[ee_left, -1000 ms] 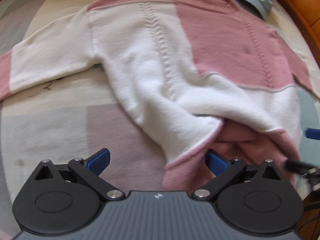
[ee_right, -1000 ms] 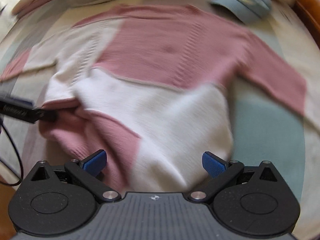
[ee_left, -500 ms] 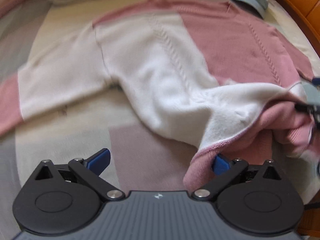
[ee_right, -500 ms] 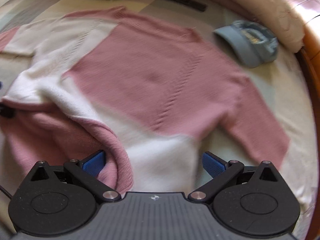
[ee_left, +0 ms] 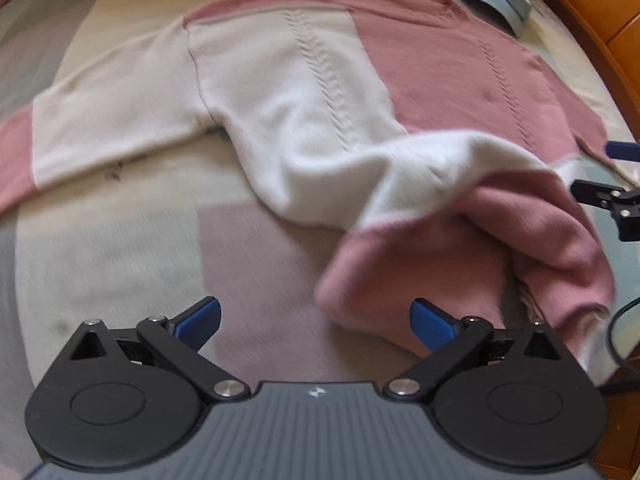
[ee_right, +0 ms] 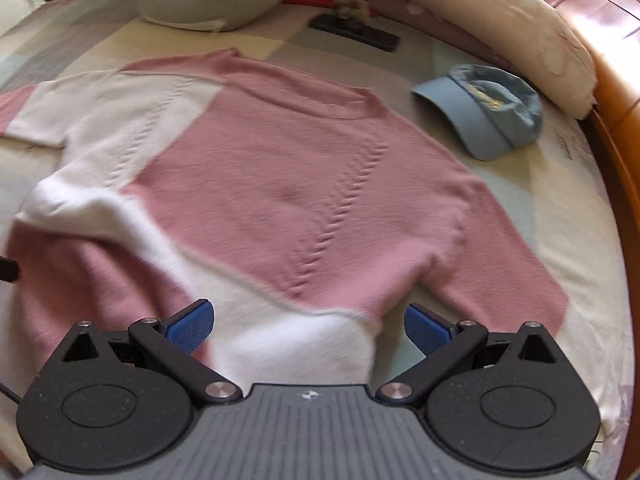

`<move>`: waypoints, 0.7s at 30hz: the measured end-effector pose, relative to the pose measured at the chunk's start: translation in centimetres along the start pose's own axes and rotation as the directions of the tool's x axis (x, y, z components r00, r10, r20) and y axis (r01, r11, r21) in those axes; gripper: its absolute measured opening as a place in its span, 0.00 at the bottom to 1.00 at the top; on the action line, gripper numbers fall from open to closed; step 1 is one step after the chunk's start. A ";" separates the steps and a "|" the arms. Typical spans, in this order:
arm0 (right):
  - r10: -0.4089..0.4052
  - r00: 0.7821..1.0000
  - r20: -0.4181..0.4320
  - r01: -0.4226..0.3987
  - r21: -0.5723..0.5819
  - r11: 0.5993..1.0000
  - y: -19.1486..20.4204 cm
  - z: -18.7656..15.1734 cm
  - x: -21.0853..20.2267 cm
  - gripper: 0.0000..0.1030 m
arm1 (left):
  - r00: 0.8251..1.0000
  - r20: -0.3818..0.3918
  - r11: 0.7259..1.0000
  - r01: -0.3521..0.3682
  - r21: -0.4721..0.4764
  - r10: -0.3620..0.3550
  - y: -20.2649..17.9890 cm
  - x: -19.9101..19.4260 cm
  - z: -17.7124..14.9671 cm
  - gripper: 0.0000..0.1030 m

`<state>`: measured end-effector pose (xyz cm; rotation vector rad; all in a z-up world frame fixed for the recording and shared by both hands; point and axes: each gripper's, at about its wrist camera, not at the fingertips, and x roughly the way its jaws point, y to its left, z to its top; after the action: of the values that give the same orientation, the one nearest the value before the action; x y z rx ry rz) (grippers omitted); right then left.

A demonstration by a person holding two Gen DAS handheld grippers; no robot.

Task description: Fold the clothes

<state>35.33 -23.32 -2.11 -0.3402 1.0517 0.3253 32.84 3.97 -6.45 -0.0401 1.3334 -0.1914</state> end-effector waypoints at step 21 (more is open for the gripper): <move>0.256 0.966 0.020 -0.244 -0.243 0.939 9.9 -0.6 -3.6 1.00 | 0.999 -0.003 0.999 0.037 -0.030 -0.037 -0.7 0.8 -4.2 0.97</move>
<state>29.05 -15.03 -0.35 -0.4114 1.0084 0.6903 28.84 3.50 -8.18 -0.0896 1.3395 -0.2029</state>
